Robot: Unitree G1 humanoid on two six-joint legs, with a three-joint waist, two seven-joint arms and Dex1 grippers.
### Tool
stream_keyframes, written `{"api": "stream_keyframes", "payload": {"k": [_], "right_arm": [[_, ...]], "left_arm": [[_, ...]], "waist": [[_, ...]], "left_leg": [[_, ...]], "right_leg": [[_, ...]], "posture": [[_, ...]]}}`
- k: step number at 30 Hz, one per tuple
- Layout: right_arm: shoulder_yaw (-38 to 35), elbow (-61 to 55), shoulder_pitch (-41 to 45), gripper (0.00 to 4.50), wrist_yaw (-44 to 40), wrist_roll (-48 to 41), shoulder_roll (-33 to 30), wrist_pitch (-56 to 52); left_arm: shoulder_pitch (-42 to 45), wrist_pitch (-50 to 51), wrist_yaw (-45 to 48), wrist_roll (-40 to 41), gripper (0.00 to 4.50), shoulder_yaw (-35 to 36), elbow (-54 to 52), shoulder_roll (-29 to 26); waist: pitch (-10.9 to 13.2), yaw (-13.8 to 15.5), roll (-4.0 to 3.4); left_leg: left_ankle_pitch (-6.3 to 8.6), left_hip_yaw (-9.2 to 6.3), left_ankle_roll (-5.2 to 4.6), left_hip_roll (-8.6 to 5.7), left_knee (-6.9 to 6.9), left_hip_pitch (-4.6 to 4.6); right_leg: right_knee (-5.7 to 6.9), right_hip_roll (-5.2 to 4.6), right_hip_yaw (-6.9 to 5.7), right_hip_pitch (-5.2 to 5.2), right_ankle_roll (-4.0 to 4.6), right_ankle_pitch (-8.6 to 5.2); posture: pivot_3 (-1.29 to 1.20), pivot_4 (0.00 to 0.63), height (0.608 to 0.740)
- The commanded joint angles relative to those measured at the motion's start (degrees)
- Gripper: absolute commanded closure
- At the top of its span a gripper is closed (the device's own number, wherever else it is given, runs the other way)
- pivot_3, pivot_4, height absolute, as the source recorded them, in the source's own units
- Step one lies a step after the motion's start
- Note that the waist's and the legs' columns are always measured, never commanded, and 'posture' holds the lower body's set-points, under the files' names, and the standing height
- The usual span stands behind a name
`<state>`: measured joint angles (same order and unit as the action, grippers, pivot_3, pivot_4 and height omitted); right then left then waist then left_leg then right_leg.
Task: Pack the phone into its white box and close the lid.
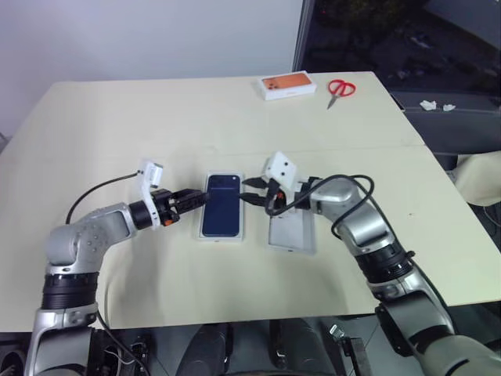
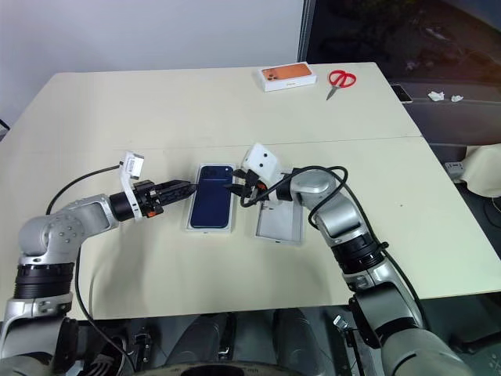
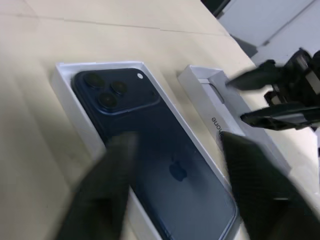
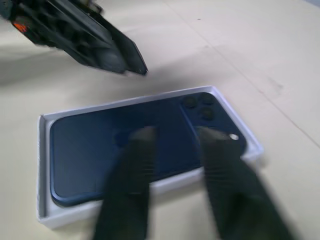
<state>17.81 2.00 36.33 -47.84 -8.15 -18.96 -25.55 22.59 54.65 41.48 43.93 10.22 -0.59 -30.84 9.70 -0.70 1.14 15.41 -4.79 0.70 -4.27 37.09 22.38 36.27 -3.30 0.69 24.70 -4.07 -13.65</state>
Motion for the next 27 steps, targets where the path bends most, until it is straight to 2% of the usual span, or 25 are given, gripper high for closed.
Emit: {"api": "stream_keyframes", "payload": {"k": [1,2,9,13,20,27], "right_arm": [[0.3,-1.2,-0.1,4.50,1.1,0.4,1.2,0.0],[0.7,-1.5,-0.4,4.50,1.4,0.7,1.6,-0.1],[4.5,0.4,-1.9,4.50,3.7,4.7,3.6,1.5],[8.4,2.1,-2.8,4.50,2.1,8.7,1.2,5.1],[2.9,2.7,-2.1,4.50,1.7,6.4,0.0,4.3],[2.3,5.1,-1.3,4.50,2.4,8.7,-1.8,6.0]], "left_arm": [[-0.3,-1.4,-0.2,-1.5,4.11,-0.7,-0.7,0.1],[-0.6,-1.8,-0.1,-2.0,4.41,-1.2,-0.5,0.3],[-0.8,-2.8,-0.7,-6.2,4.41,-5.1,0.3,1.6],[-1.4,-3.1,-0.3,-8.4,4.41,-6.9,-0.2,0.6],[-1.8,-7.3,-0.4,-9.2,4.41,-2.3,2.3,-1.4],[-2.9,-7.5,1.4,-9.3,4.41,-2.0,2.7,-3.3]], "waist": [[0.0,0.0,0.00],[0.0,-0.1,0.00],[0.0,-0.1,-0.01],[0.0,0.0,-0.01],[0.0,-0.1,-0.02],[0.0,-0.1,-0.02]], "left_leg": [[0.00,0.00,0.00,0.00,0.00,0.00],[0.00,0.00,0.00,0.00,0.00,0.00],[0.00,0.00,0.00,0.00,-0.01,-0.01],[0.00,0.00,0.00,-0.01,0.00,-0.01],[0.00,-0.01,0.01,0.00,0.00,-0.07],[0.00,0.00,0.00,0.00,-0.02,-0.05]], "right_leg": [[0.00,0.00,0.00,0.00,0.00,0.00],[0.00,0.00,0.00,0.00,0.00,0.00],[0.04,0.01,0.01,0.03,0.00,0.00],[0.04,0.01,0.00,0.01,0.00,0.00],[0.06,0.03,0.01,-0.02,0.00,0.00],[0.05,0.02,0.01,-0.01,0.00,0.00]], "posture": [[0.00,0.150,0.740],[0.00,0.150,0.740],[0.00,0.150,0.740],[0.00,0.150,0.740],[0.00,0.150,0.740],[0.00,0.150,0.740]]}}
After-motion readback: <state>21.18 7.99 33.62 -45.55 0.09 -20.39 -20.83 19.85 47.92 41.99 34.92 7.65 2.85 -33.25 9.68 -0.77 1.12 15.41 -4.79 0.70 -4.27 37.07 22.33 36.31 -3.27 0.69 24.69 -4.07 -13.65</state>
